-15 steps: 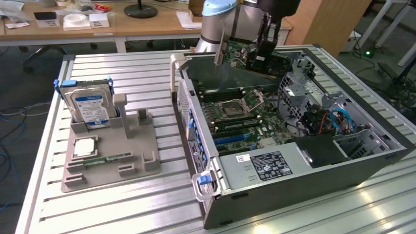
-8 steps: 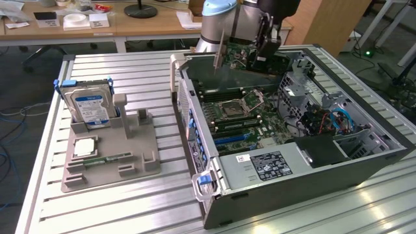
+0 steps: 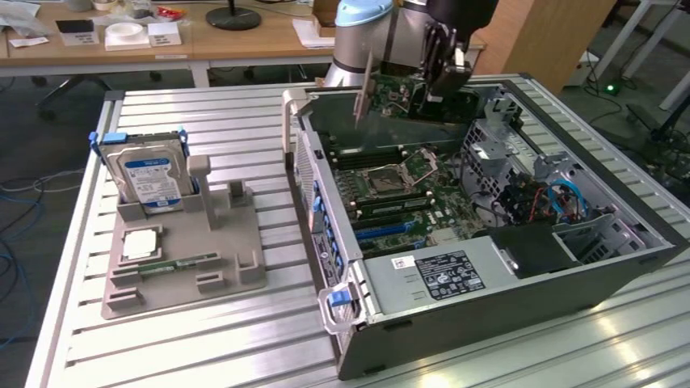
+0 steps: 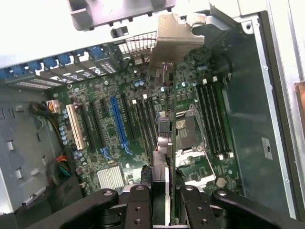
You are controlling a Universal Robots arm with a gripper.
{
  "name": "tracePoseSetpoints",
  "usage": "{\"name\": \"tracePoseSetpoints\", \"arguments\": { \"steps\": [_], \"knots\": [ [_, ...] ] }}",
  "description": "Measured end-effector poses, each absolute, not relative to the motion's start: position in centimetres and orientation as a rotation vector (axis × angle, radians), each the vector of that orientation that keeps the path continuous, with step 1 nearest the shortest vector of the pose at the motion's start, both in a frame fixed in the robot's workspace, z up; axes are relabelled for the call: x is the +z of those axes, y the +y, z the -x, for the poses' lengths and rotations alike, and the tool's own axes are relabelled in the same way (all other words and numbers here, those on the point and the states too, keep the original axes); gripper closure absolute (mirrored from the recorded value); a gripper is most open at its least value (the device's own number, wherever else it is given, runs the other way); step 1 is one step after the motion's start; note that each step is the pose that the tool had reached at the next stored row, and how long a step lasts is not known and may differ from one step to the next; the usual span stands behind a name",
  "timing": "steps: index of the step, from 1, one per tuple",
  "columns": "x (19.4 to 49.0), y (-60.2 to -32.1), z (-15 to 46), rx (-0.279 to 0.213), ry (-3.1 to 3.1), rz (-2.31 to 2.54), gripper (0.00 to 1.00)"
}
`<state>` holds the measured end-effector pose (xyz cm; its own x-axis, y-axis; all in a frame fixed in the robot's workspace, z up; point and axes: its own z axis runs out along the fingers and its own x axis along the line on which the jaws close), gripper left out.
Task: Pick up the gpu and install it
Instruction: 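Insert the gpu into the slot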
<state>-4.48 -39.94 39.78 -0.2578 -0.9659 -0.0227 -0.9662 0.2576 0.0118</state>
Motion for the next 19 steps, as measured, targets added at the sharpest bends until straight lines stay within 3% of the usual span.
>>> {"name": "tracePoseSetpoints", "arguments": {
  "steps": [19],
  "knots": [
    [39.24, -39.94, 4.46, 0.033, 2.246, 2.177, 0.73]
  ]
}}
